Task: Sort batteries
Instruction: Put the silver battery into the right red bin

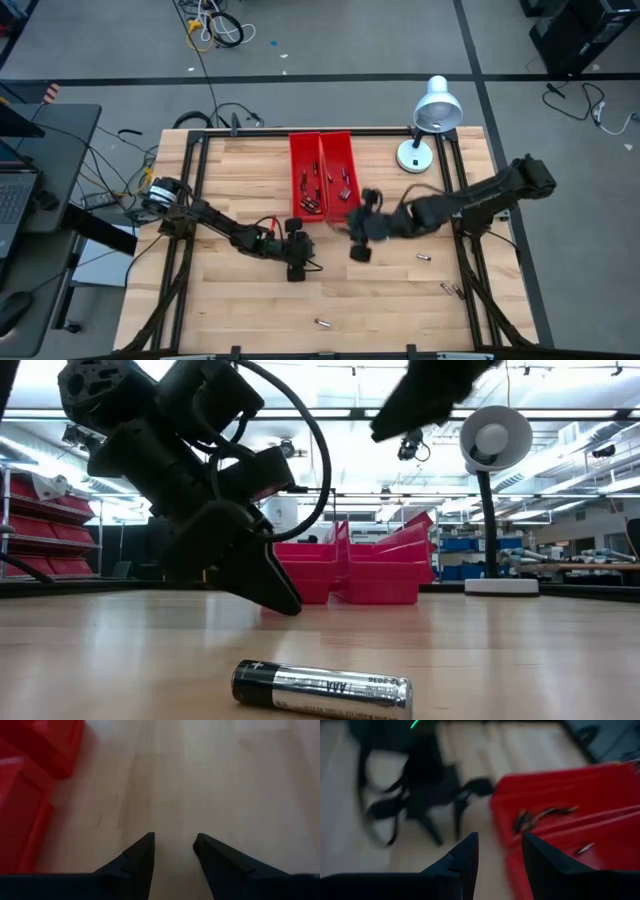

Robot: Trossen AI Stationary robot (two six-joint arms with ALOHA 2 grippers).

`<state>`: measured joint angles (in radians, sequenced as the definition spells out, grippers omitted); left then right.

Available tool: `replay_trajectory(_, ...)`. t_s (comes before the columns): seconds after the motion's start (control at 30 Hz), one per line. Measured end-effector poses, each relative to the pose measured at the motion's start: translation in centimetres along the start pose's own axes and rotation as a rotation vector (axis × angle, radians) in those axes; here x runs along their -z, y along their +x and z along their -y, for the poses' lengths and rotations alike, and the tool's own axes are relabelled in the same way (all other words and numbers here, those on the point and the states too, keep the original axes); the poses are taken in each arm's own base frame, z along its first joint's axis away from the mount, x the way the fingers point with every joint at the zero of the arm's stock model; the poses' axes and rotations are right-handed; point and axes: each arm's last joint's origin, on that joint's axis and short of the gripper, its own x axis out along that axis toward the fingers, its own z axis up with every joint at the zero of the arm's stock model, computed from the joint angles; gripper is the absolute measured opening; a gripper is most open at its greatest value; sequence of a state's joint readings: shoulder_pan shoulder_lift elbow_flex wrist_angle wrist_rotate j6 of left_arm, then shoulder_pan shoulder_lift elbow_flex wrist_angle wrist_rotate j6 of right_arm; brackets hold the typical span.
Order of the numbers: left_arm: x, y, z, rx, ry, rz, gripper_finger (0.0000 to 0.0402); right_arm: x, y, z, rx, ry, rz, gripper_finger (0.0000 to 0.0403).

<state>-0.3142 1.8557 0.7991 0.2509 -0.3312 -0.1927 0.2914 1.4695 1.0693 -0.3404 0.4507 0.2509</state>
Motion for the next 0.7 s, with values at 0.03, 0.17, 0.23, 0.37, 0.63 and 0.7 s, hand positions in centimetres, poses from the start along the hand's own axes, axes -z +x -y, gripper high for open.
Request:
replay_trajectory(0.03, 0.0, -0.1, 0.3, 0.014, -0.002, 0.001, 0.0167, 0.7, 0.0, -0.9, -0.024, 0.002, 0.002, 0.0136)
replay_trajectory(0.17, 0.2, -0.6, 1.9, 0.077, -0.057, -0.001, 0.0167, 3.9, 1.3, -4.4, -0.138, 0.04, 0.015, 0.0131)
replay_trajectory(0.23, 0.0, -0.9, 2.8, 0.112, -0.068, -0.001, 0.0167, 5.3, 2.1, -6.1, -0.186, 0.058, 0.043, 0.013)
replay_trajectory(0.37, -0.6, -1.9, 5.7, 0.253, -0.031, 0.004, 0.0157, 6.9, 3.2, -9.6, -0.288, 0.082, 0.142, 0.013)
replay_trajectory(0.63, -2.7, -5.1, 11.3, 0.442, 0.001, 0.172, 0.0139, 10.4, 5.7, -15.8, -0.326, 0.033, 0.222, 0.013)
replay_trajectory(0.7, -2.9, -6.0, 12.4, 0.456, -0.007, 0.246, 0.014, 11.3, 6.2, -16.9, -0.303, 0.031, 0.221, 0.0131)
